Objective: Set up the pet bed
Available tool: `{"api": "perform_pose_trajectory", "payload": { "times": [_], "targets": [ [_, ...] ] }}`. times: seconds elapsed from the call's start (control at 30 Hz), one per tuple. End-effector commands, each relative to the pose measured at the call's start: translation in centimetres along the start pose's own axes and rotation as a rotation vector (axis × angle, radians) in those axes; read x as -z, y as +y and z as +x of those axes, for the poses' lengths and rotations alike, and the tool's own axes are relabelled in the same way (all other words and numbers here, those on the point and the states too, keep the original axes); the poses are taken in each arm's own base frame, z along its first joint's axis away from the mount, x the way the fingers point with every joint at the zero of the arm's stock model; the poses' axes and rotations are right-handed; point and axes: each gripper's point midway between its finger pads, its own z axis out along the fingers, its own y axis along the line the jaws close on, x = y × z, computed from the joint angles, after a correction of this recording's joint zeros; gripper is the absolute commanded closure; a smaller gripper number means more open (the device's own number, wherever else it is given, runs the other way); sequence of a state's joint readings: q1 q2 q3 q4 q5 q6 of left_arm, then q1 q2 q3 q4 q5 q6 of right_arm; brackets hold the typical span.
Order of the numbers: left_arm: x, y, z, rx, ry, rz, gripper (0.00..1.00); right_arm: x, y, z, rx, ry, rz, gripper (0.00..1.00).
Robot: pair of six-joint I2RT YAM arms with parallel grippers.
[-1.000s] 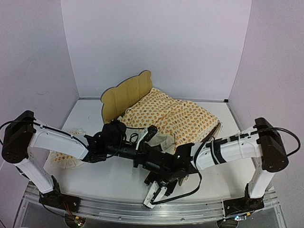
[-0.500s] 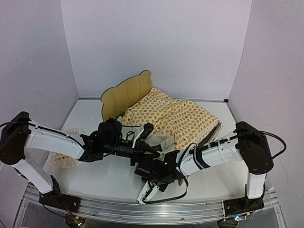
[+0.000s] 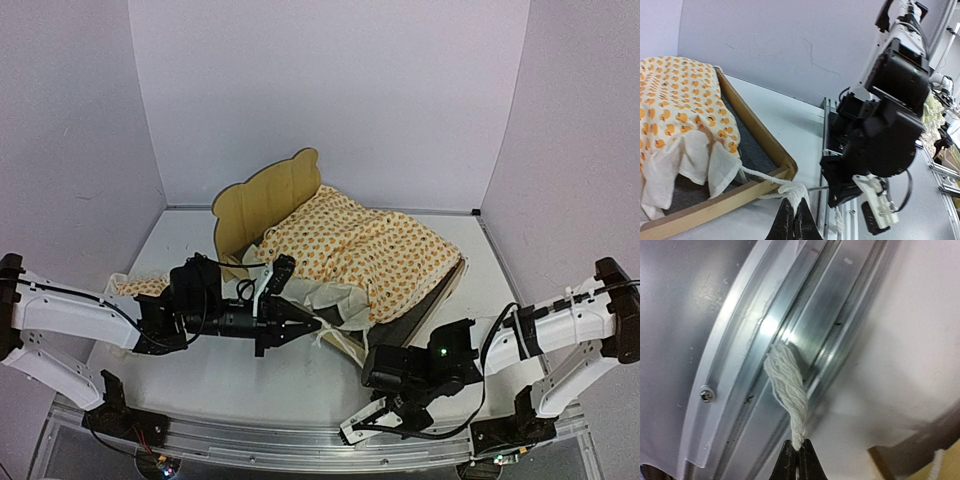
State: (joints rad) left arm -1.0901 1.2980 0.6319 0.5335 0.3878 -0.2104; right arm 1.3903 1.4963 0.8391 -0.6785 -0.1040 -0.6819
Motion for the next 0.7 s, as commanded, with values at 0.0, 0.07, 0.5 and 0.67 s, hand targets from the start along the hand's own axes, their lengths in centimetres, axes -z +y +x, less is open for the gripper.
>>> {"api": "perform_pose_trajectory", "payload": {
  "times": [0.0,0.07,0.5,0.67],
  "targets": [
    [0.1,-4.0,0.4,0.019,-0.004,0.177,1.00,-0.4,2.4,-1.8,-0.227,-0.147,-0.121,1.00],
    [0.2,-3.7,0.8,0.033,-0.002,0.158,1.00,-0.6,2.8,-1.8,-0.265,-0.177,-0.131,1.00],
    [7.6,6.7,-5.7,-0.037,-0.325,-0.592,1.00,-2.0,2.0,0.6,-0.374,-0.282,0.051,1.00],
    [12.3,9.6,-7.7,-0.062,-0.405,-0.816,1.00,-3.0,3.7,0.9,-0.383,-0.275,-0.040,1.00]
  ]
}}
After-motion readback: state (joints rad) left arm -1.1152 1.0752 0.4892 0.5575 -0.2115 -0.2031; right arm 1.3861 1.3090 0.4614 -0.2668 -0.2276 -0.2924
